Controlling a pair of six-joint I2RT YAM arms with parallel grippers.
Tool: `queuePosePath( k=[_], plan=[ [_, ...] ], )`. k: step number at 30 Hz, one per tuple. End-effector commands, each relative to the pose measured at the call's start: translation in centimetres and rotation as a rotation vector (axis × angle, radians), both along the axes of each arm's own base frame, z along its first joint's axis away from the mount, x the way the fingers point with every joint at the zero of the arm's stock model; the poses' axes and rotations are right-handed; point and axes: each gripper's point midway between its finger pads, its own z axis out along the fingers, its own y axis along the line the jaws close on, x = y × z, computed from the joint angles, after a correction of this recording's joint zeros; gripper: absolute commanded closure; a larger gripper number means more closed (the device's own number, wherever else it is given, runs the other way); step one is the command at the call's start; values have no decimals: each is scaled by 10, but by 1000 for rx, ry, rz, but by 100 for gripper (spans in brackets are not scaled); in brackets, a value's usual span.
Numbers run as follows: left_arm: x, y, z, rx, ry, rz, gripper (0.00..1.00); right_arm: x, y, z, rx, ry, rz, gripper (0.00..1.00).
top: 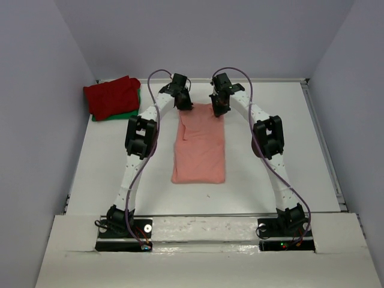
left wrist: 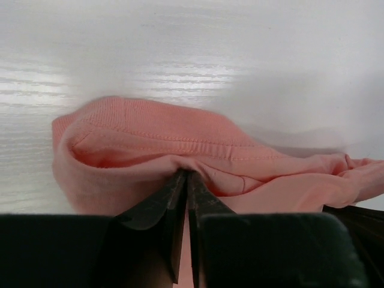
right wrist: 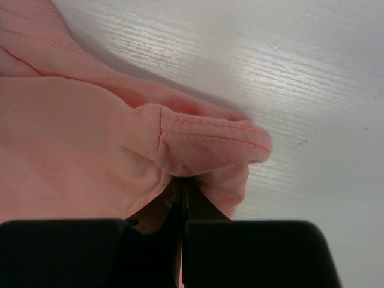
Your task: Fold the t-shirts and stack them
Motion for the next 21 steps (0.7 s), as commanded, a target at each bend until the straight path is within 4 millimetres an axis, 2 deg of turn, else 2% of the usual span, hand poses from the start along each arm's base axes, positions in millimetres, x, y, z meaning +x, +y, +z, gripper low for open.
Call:
queuePosePath(
  k=[1, 2, 3, 4, 7, 11, 12, 16, 21],
  plan=[
    [-5, 21, 31, 68, -44, 28, 68, -7, -14, -5, -72, 22, 12, 100],
    [-10, 27, 25, 94, -33, 47, 63, -7, -14, -3, -70, 18, 12, 100],
    [-9, 29, 40, 88, -64, 56, 59, -7, -12, -1, -62, 14, 16, 100],
    [-16, 32, 31, 103, -47, 60, 58, -6, -12, 0, -59, 10, 18, 100],
    [-23, 35, 37, 95, -45, 74, 59, -7, -14, -3, -69, 15, 9, 100],
    [-32, 32, 34, 98, -27, 70, 60, -12, -10, -8, -48, 42, 15, 100],
    [-32, 38, 30, 124, -29, 91, 60, -14, -10, -8, -43, 47, 17, 100],
    [-35, 35, 26, 127, -19, 87, 60, -20, -9, -17, -36, 71, 20, 100],
    [-31, 35, 33, 145, -47, 85, 59, -18, -11, -18, -51, 60, 31, 100]
  ],
)
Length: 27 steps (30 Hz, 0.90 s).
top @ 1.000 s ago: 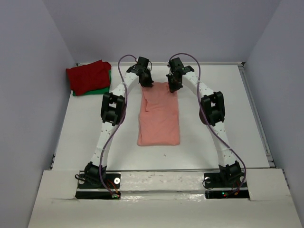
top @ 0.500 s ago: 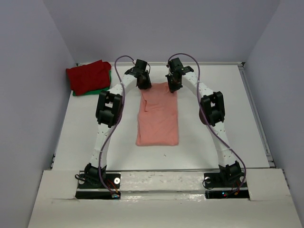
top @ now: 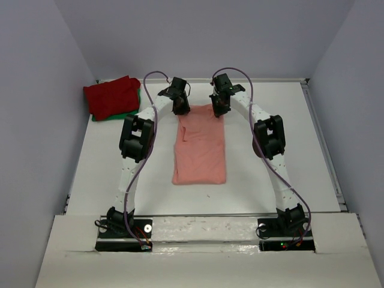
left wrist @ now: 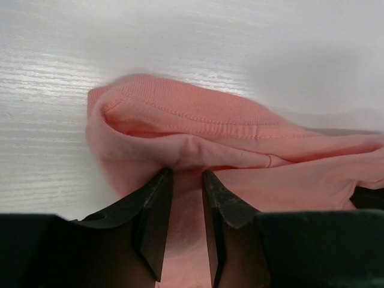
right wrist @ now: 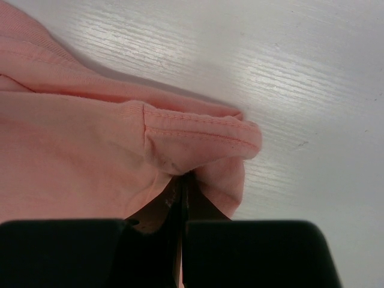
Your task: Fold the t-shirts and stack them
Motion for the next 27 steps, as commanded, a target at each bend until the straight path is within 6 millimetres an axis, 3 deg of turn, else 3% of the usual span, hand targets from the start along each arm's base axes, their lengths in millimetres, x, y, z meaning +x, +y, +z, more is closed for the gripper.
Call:
queuePosePath(
  k=[1, 3, 6, 10, 15, 21, 27],
  plan=[
    [0, 8, 32, 35, -45, 8, 58, -16, -10, -16, -47, 69, 20, 100],
    [6, 6, 37, 36, -63, -4, 55, -13, -8, -11, -43, 56, 26, 100],
    [13, 3, 42, 38, -79, -19, 36, -11, -9, -9, -47, 51, 23, 100],
    [23, 0, 49, 41, -115, -21, 22, -5, -10, -5, -61, 26, 24, 100],
    [28, 3, 61, 47, -187, -19, 17, 4, -10, 4, -71, -16, 39, 100],
    [28, 1, 95, 28, -269, -23, 16, 13, -5, 24, -48, -70, 56, 87],
    [25, -9, 127, 19, -335, -34, 15, 21, 4, 59, -5, -143, 97, 76]
  ],
)
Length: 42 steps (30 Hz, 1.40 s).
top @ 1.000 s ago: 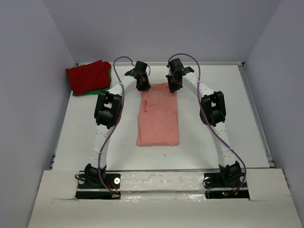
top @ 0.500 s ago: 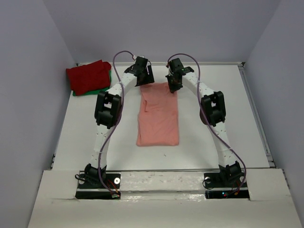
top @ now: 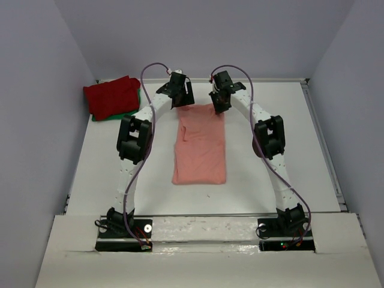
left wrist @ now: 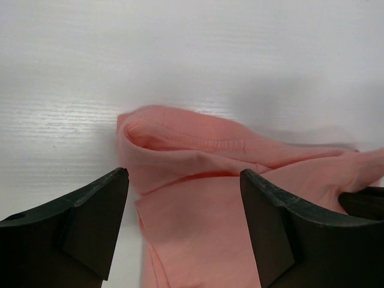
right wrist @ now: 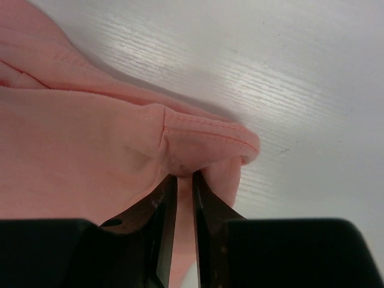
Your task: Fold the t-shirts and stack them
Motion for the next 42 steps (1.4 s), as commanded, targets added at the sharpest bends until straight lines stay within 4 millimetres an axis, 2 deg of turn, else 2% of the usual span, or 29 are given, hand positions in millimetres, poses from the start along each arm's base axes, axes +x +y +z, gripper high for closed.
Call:
queuePosePath(
  k=[1, 7, 8, 11, 12, 13, 15, 16, 17, 18, 19, 20, 21, 22, 23, 24, 25, 26, 27, 28, 29, 30, 31, 32, 33, 34, 35, 38, 42],
  plan=[
    [8, -14, 97, -40, -209, -14, 15, 16, 8, 54, 34, -122, 64, 73],
    [5, -23, 126, -41, -263, -18, 15, 18, 10, 87, 51, -181, 88, 71],
    [2, -24, 131, -42, -267, -18, 15, 15, 9, 97, 60, -188, 83, 71],
    [-5, -22, 148, -39, -278, 6, 15, 7, 5, 112, 67, -187, 51, 71],
    [-12, -21, 145, -27, -255, 9, 15, -2, 8, 114, 82, -168, 17, 71],
    [-20, -21, 154, -37, -251, 21, 15, -15, 2, 118, 80, -146, -2, 70],
    [-40, -12, 139, 2, -183, 58, 15, -31, 3, 120, 132, -120, -34, 69],
    [-54, -12, 153, -23, -190, 93, 15, -61, 4, 113, 158, -65, -22, 65],
    [-73, -9, 129, -2, -130, 95, 15, -71, 3, 111, 181, -59, -33, 63],
    [-87, -8, 124, 0, -110, 96, 15, -77, 4, 112, 217, -62, -59, 62],
    [-102, -5, 141, -26, -127, 105, 14, -88, 1, 109, 227, -51, -70, 60],
    [-124, 0, 117, -3, -74, 114, 14, -113, -3, 102, 235, -19, -82, 59],
    [-133, 5, 113, 0, -65, 124, 14, -123, -6, 99, 241, -4, -89, 58],
    [-145, 10, 128, -32, -90, 120, 14, -135, -6, 96, 240, 7, -87, 57],
    [-162, 18, 106, -13, -46, 111, 13, -156, -17, 85, 224, 35, -105, 57],
    [-171, 21, 115, -40, -64, 103, 13, -166, -15, 81, 228, 36, -97, 57],
    [-179, 25, 112, -47, -56, 106, 13, -175, -18, 77, 232, 48, -99, 57],
    [-197, 28, 91, -46, -6, 85, 13, -195, -23, 59, 229, 103, -99, 57],
    [-206, 28, 84, -69, 11, 72, 13, -204, -19, 67, 260, 85, -91, 57],
    [-211, 25, 93, -113, -16, 60, 13, -211, -21, 65, 268, 86, -93, 57],
    [-218, 26, 87, -127, -7, 53, 13, -222, -17, 63, 289, 96, -73, 57],
    [-232, 27, 69, -130, 38, 30, 13, -230, -17, 62, 307, 101, -66, 56],
    [-238, 27, 69, -141, 40, 22, 13, -241, -20, 59, 327, 103, -68, 56],
    [-246, 32, 57, -132, 68, 23, 13, -246, -21, 57, 334, 105, -66, 56],
    [-251, 32, 53, -134, 75, 17, 13, -256, -23, 48, 328, 116, -67, 55],
    [-255, 33, 53, -142, 71, 11, 13, -258, -24, 53, 336, 95, -59, 55],
    [-260, 38, 44, -131, 82, 12, 12, -257, -25, 52, 337, 74, -48, 55],
    [-255, 44, 42, -115, 59, 27, 12, -258, -30, 41, 304, 76, -48, 54],
    [-241, 44, 40, -102, 73, 14, 12, -244, -25, 41, 299, 72, -55, 53]
  ],
)
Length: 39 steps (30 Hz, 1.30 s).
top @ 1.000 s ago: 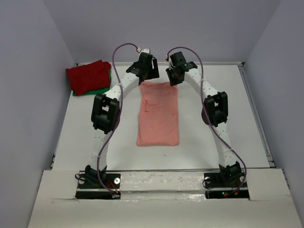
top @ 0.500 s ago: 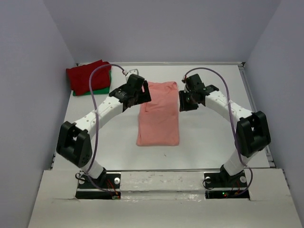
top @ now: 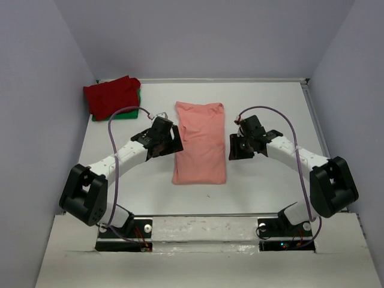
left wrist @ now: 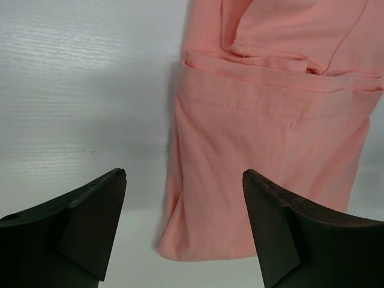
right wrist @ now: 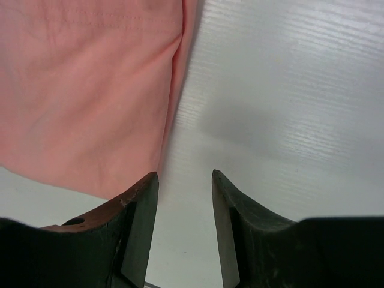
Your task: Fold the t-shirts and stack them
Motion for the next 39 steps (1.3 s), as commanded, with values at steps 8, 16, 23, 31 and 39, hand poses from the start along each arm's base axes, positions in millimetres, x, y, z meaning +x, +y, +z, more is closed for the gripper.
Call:
queuePosePath(
  k=[8, 16, 23, 31, 39],
  plan=[
    [53, 2, 15, -4, -51, 31, 12, 63, 22, 14, -14, -119, -8, 55],
    [81, -12, 18, -20, -49, 17, 77, 89, 30, 22, -37, -145, -5, 100],
    [94, -35, 5, -79, 4, -31, 100, 102, 38, 12, -64, -101, 21, 100],
    [103, -51, -15, -110, 43, -63, 100, 118, 54, -5, -45, -56, 36, 100],
    [110, -57, -26, -109, 62, -70, 100, 123, 57, -20, -54, -29, 39, 100]
  ],
)
